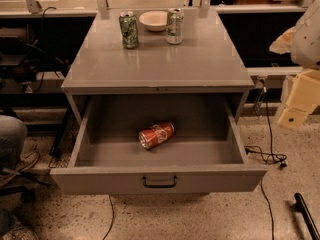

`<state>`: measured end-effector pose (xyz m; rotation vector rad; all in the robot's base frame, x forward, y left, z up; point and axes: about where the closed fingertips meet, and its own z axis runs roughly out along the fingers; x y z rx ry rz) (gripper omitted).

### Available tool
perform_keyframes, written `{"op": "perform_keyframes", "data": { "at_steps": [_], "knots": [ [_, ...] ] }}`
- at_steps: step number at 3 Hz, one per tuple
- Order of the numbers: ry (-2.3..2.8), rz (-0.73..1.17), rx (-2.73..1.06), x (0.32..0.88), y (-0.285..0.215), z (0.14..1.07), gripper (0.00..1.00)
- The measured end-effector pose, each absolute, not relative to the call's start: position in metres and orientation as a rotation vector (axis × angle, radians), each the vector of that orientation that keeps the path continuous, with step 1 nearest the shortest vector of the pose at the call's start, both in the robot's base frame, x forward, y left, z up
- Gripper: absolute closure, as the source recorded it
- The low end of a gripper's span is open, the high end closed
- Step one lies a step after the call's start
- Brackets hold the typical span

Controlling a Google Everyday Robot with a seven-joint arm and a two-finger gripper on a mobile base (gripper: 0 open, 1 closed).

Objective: Close top drawer

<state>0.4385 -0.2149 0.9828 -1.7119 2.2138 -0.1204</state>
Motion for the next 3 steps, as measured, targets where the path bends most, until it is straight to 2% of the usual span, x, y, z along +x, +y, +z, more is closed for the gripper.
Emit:
{"op": "perform_keyframes", "data": {
  "at_steps": [3],
  "knots": [
    [2.273,-0.038,-1.677,0.426,-0.199,0.933,0.0]
  ]
}}
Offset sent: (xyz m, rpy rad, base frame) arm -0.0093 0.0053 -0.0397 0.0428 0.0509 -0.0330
